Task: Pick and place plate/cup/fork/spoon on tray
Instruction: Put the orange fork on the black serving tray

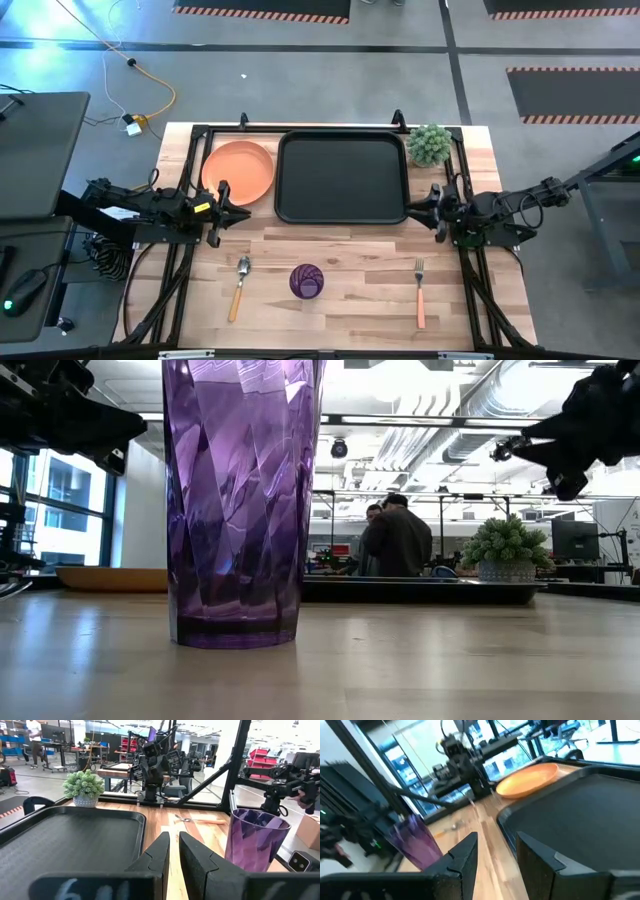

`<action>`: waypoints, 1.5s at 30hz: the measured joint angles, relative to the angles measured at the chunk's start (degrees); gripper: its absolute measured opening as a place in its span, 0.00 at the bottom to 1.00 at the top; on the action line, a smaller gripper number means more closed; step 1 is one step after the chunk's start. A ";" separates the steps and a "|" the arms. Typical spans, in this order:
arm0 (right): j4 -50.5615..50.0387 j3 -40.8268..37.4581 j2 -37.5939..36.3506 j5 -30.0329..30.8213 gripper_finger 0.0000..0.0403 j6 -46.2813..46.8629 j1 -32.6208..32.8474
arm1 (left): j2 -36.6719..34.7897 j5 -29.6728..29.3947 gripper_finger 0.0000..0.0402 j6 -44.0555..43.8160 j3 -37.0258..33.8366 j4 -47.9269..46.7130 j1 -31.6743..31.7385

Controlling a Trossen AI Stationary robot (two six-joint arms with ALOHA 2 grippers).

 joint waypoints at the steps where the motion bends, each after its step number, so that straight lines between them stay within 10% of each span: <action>1: 1.43 0.00 0.00 -0.19 0.31 -0.03 0.00 | 0.00 0.00 0.08 0.00 0.00 0.02 0.00; 16: 9.20 10.33 1.35 -2.77 0.31 1.46 0.00 | 0.00 -1.57 0.08 -6.70 0.00 0.12 0.00; 27: -14.25 27.76 16.05 -3.84 0.31 24.77 0.00 | 0.00 -7.22 0.08 -11.56 0.00 1.33 -0.01; 45: -43.96 40.86 47.86 -27.80 0.31 62.44 0.07 | 0.00 -9.55 0.08 -14.20 0.00 1.31 -0.02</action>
